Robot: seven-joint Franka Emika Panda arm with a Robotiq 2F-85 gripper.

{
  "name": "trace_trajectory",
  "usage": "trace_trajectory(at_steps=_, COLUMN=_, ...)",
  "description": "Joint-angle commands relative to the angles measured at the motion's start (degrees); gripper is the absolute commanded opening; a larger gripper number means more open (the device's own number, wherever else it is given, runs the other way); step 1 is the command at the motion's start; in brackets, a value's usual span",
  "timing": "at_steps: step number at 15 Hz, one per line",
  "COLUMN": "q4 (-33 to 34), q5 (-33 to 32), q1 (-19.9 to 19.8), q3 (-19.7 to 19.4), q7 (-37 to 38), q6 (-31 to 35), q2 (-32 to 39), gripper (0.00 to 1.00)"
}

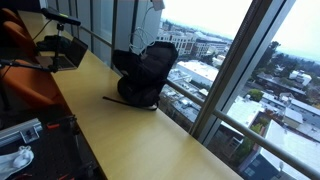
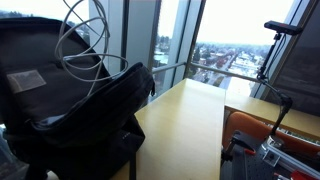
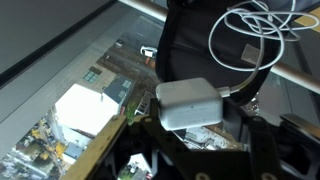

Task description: Put the charging cable inside the bag then put the back flat on the table

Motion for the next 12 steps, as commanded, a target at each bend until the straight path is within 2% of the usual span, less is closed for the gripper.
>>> trace_trajectory(at_steps=1, q4=-4.40, q5=0.77, q1=-0.79, q3=0.53, q7=-0.34, q6=1.29, q2=-1.53, gripper=0.40)
trace_trajectory(at_steps=4, q4=-9.12, q5=0.67, q1=-0.69, q3=0.75, q7=-0.05, q6=2.15, q2=-2.93, gripper=0.40)
trace_trajectory(at_steps=6, q4=-12.63, q5=0.53, q1=-0.61, q3=0.90, q7=0.30, q6=2.95, q2=-4.03, gripper=0.88)
trace_trajectory(at_steps=7, q4=-14.36, q5=0.51, q1=-0.68, q3=0.98, q7=0.29, q6=3.33, q2=-4.66, gripper=0.88)
trace_trajectory(at_steps=9, q4=-17.57, q5=0.62, q1=-0.95, q3=0.97, q7=0.32, q6=4.51, q2=-5.94, gripper=0.98)
trace_trajectory(at_steps=12, q4=-21.97, q5=1.27, q1=-1.80, q3=0.89, q7=0.04, q6=5.42, q2=-8.60, gripper=1.00)
